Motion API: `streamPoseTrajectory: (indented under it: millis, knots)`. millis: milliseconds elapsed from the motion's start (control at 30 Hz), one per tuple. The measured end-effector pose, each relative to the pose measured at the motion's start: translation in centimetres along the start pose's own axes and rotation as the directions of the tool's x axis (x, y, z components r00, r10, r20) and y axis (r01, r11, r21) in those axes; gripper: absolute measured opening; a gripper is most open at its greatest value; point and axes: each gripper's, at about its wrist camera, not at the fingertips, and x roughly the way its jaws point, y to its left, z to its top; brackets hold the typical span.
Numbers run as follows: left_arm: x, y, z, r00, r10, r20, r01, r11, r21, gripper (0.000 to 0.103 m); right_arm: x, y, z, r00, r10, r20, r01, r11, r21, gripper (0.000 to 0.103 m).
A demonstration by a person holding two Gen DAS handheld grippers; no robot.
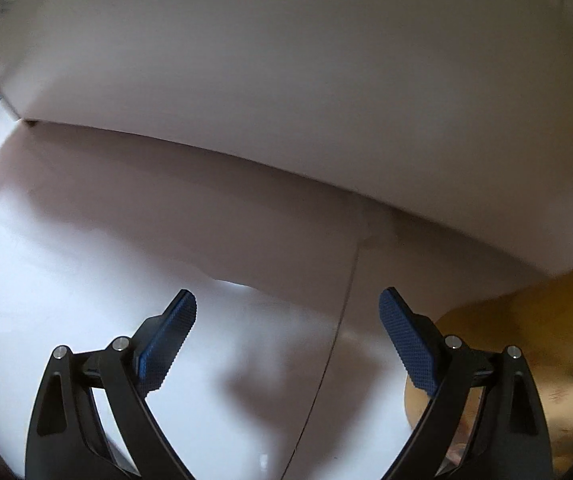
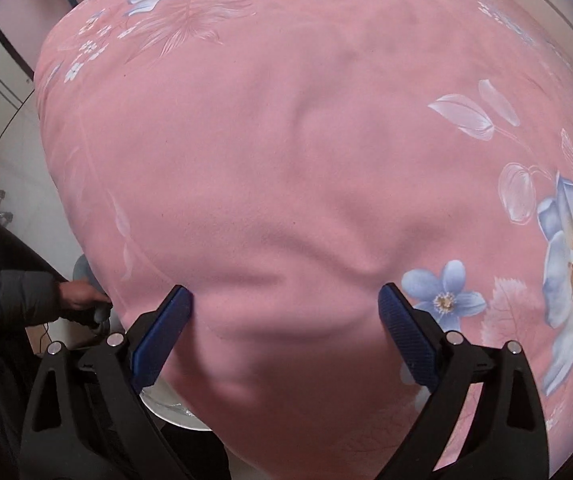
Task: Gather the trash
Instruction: 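Lower the left tool to the floor beside the bed toward the clear plastic cup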
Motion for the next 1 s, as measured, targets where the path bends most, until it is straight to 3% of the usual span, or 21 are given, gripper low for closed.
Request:
streamPoseTrajectory:
  millis: [200, 267, 367, 433, 733, 867, 900, 1000]
  knots:
    - [3.5, -1.6, 1.0, 1.0, -0.03, 0.002, 0.029, 0.997, 0.077, 0.093, 0.6, 0.5, 0.4, 0.999, 0.004, -0.037, -0.006, 0.999, -0.047, 0.095]
    - [4.0, -2.2, 0.9, 1.0, -0.008, 0.024, 0.004, 0.991, 0.133, 0.092, 0.8, 0.9, 0.5, 0.999, -0.01, -0.053, 0.006, 0.998, -0.07, 0.096]
    - [4.9, -3.6, 0.7, 0.998, 0.015, 0.059, -0.033, 0.953, 0.302, 0.092, 1.1, 1.4, 0.6, 0.997, -0.03, -0.069, 0.024, 0.996, -0.091, 0.096]
    - [5.6, -4.1, 0.5, 0.998, 0.015, 0.064, -0.038, 0.93, 0.367, 0.092, 1.2, 0.7, 0.2, 0.997, -0.027, -0.074, 0.02, 0.995, -0.095, 0.096]
    - [8.5, -5.2, 0.0, 0.991, 0.038, 0.131, -0.081, 0.935, 0.346, 0.091, 1.3, 0.8, -0.1, 0.997, -0.023, -0.072, 0.015, 0.995, -0.101, 0.096]
    - [9.4, -5.9, -1.0, 0.983, 0.075, 0.167, -0.137, 0.907, 0.399, 0.091, 1.6, 1.1, 0.3, 0.996, -0.028, -0.079, 0.02, 0.994, -0.108, 0.096]
    - [9.6, -6.5, -1.5, 0.976, 0.09, 0.198, -0.171, 0.879, 0.445, 0.091, 1.9, 1.2, 0.8, 0.997, -0.028, -0.079, 0.02, 0.994, -0.109, 0.096]
    - [9.2, -7.0, -2.2, 0.972, 0.079, 0.223, -0.18, 0.86, 0.478, 0.091, 1.8, 1.3, 1.2, 0.997, -0.024, -0.079, 0.015, 0.994, -0.112, 0.096]
